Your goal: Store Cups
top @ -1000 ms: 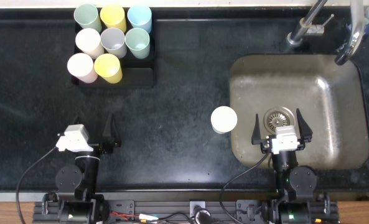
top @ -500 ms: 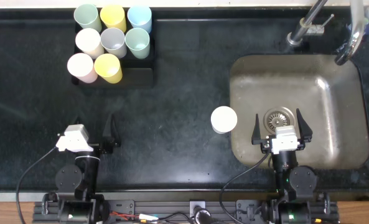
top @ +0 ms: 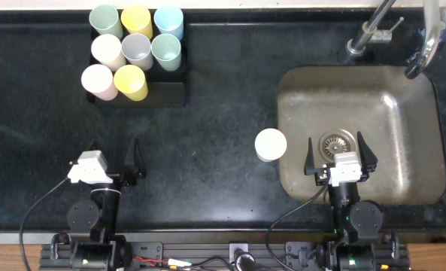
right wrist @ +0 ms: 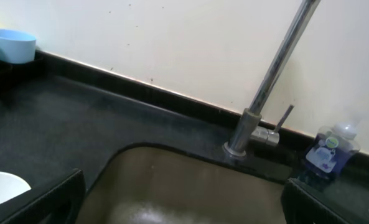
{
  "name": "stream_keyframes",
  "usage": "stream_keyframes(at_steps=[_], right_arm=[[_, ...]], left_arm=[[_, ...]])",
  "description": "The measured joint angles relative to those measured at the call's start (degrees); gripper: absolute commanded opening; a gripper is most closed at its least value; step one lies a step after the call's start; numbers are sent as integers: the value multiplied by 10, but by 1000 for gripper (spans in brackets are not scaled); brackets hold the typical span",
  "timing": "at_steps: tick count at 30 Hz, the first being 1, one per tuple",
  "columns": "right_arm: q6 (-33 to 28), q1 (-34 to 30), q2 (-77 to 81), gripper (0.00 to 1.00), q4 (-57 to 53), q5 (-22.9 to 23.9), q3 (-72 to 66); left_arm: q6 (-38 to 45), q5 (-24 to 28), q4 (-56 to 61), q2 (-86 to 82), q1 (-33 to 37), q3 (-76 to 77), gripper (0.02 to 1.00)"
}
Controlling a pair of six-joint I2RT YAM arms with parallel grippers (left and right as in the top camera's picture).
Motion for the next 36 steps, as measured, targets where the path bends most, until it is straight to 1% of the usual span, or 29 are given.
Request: stream_keyframes(at_steps=[4,6,8,10,14,18,20,22,24,29,32,36], right_arm=[[18,0,0,998,21,-3,1],[22,0,1,996,-12,-11,15],[25,0,11,996,-100,-31,65],[28,0,43,998,-205,-52,146],[32,0,177,1000,-405,-77,381],[33,5,365,996,-641,-78,622],[35,16,461,998,-748,-77,706],[35,31,554,998,-811,-74,756],[35,48,634,998,-826,-72,772],[22,84,787,998,-814,-66,772],[14,97,848,998,-797,-58,772],[4,102,888,998,-777,-46,772]], left_arm=[[0,0,0,0,0,0,1000],[0,0,0,0,0,0,1000],[0,0,0,0,0,0,1000],[0,2,0,0,0,0,1000],[0,3,0,0,0,0,1000],[0,5,0,0,0,0,1000],[0,6,0,0,0,0,1000],[0,7,0,0,0,0,1000],[0,7,0,0,0,0,1000],[0,7,0,0,0,0,1000],[0,7,0,0,0,0,998],[0,7,0,0,0,0,1000]])
